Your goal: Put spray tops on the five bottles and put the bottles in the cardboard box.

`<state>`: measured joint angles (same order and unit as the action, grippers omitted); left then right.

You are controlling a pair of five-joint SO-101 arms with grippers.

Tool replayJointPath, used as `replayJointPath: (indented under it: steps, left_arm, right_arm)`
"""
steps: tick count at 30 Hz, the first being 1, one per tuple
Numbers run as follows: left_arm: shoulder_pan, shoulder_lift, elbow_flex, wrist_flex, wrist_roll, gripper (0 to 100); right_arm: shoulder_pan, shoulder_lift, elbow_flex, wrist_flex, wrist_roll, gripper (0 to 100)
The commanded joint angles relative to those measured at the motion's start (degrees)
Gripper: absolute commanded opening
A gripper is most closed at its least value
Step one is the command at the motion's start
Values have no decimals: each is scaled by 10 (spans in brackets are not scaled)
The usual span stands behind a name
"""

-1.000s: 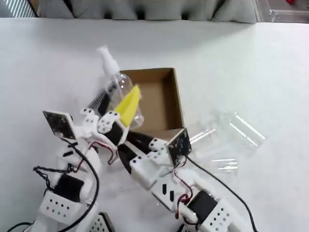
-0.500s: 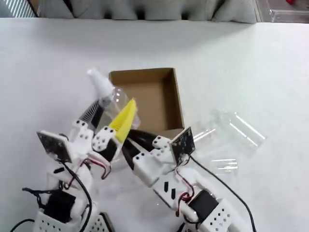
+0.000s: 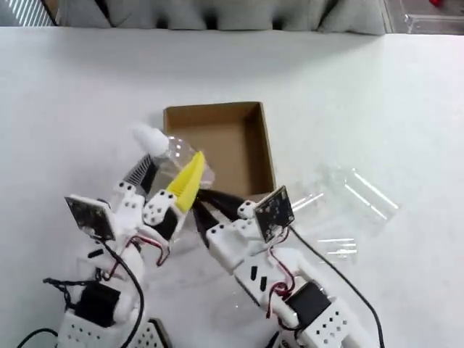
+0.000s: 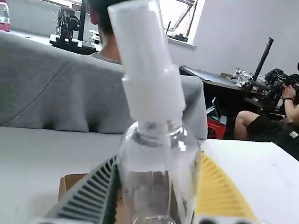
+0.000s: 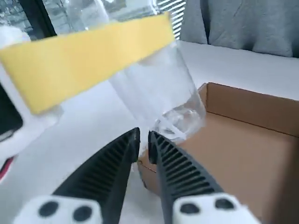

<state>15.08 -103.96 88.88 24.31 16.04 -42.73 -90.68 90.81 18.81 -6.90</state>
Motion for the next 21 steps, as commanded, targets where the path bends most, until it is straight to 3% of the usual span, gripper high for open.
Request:
replayJointPath:
  steps: [1, 10, 21]
  left_arm:
    - [-33, -7, 39, -111, -5, 20]
    - [-33, 15, 17, -111, -6, 20]
    - [-65, 414, -211, -115, -8, 20]
  right_arm:
    - [13, -7, -9, 21, 29, 26]
    - [69, -8, -9, 27, 28, 26]
    - [81, -7, -9, 28, 28, 26]
